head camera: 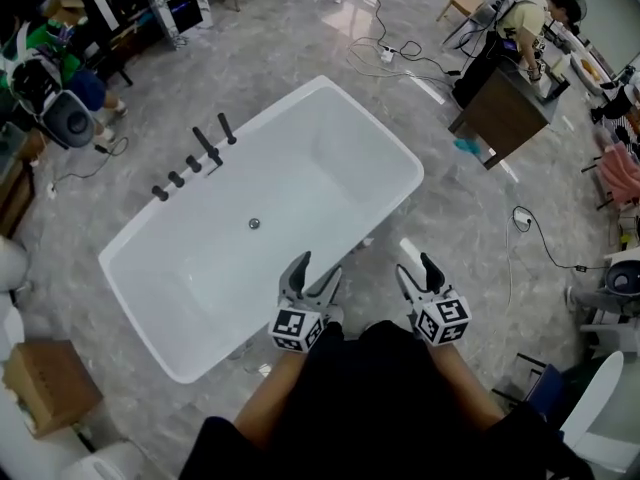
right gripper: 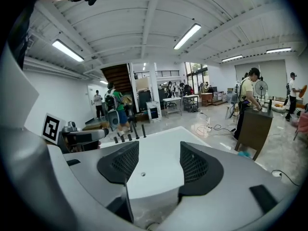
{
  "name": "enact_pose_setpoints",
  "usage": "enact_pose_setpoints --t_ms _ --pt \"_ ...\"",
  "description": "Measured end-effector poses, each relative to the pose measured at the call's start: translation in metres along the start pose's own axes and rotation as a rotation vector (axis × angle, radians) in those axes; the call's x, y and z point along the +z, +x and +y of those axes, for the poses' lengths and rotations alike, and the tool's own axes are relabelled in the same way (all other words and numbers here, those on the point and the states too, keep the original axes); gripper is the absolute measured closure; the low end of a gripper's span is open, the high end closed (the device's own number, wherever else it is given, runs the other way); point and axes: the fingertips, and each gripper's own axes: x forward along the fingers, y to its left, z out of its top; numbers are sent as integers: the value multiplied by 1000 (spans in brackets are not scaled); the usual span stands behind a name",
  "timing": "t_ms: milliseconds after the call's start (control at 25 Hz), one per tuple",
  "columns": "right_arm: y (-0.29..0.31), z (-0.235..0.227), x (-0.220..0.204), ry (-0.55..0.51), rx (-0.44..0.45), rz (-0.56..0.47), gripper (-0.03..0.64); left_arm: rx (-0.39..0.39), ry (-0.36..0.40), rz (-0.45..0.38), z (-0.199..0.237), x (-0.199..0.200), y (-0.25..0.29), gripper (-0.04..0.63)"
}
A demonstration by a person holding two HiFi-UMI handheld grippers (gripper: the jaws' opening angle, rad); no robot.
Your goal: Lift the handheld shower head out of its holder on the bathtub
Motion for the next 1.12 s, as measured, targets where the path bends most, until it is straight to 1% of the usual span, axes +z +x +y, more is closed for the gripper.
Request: enact_pose_setpoints --t_ms 160,320,520,680,800,960,1120 --pt "24 9 12 -23 50 2 382 39 -12 -6 17 1 -7 316" --pt "47 21 35 -84 136 -13 382 106 -37 -7 32 -1 -13 316" --pt "86 33 51 -61 271 -43 382 188 -26 -25 40 1 -11 316" --pt "130 56 56 -83 393 -41 382 279 -16 -39 57 9 -11 316" --pt "156 71 63 -113 463 -38 382 343 -17 -45 75 17 -12 316" --pt "187 60 74 -120 526 -21 382 417 -14 -55 93 29 7 314" --pt "211 49 86 -130 563 -8 382 494 -14 -86 115 51 19 314"
